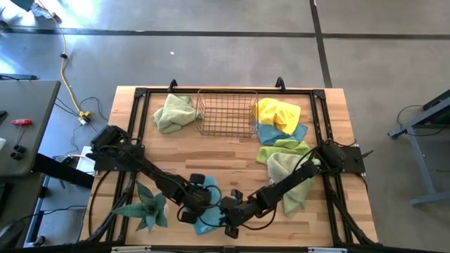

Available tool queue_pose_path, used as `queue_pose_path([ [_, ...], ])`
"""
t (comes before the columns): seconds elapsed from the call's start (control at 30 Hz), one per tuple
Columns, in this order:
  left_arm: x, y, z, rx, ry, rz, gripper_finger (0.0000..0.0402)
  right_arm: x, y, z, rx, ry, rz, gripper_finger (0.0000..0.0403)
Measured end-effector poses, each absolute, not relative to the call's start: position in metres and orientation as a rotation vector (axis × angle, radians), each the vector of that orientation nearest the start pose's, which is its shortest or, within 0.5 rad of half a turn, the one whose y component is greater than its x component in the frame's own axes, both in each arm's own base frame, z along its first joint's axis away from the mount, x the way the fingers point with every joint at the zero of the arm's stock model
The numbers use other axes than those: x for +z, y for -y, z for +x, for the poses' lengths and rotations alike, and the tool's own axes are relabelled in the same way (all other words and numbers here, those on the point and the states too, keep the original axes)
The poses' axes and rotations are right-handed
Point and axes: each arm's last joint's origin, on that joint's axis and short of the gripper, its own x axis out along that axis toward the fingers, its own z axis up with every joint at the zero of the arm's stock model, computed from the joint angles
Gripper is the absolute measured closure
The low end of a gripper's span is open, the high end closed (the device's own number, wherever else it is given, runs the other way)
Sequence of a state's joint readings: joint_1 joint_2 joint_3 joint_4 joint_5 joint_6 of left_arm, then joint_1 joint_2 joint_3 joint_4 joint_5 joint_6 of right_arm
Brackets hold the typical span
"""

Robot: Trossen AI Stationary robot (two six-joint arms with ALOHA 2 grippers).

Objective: Fold microfiber towels
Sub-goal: Fold the left blue towel, then put the left blue towel in the wire basket

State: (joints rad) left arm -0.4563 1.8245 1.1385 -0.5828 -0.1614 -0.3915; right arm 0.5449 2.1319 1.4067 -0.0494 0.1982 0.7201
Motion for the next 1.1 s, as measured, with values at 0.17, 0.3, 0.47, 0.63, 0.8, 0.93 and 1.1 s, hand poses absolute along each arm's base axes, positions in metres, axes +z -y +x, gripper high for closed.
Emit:
queue_pose_path([
  [0.17,0.155,0.155,0.293,0.021,-1.331,0.065,0.0268,0.142,-0.229,0.39,0.053,-0.801,0.392,0.0302],
  [0.3,0.155,0.165,0.288,0.005,-1.336,0.071,0.0268,0.142,-0.229,0.389,0.05,-0.804,0.392,0.0302],
  [0.47,0.16,0.166,0.286,0.016,-1.323,0.035,0.0268,0.14,-0.226,0.39,0.043,-0.84,0.466,0.0302],
  [0.63,0.175,0.165,0.283,0.009,-1.276,0.004,0.0268,0.139,-0.216,0.394,0.084,-0.959,0.659,0.0302],
  [0.8,0.186,0.163,0.285,0.044,-1.194,-0.021,0.0268,0.139,-0.203,0.4,0.098,-1.038,0.819,0.0302],
  [0.93,0.187,0.164,0.288,0.048,-1.154,-0.03,0.0268,0.144,-0.194,0.401,0.039,-1.063,0.906,0.0302],
  [1.1,0.186,0.164,0.289,0.059,-1.146,-0.019,0.0268,0.173,-0.189,0.391,-0.008,-1.076,0.953,0.0302],
])
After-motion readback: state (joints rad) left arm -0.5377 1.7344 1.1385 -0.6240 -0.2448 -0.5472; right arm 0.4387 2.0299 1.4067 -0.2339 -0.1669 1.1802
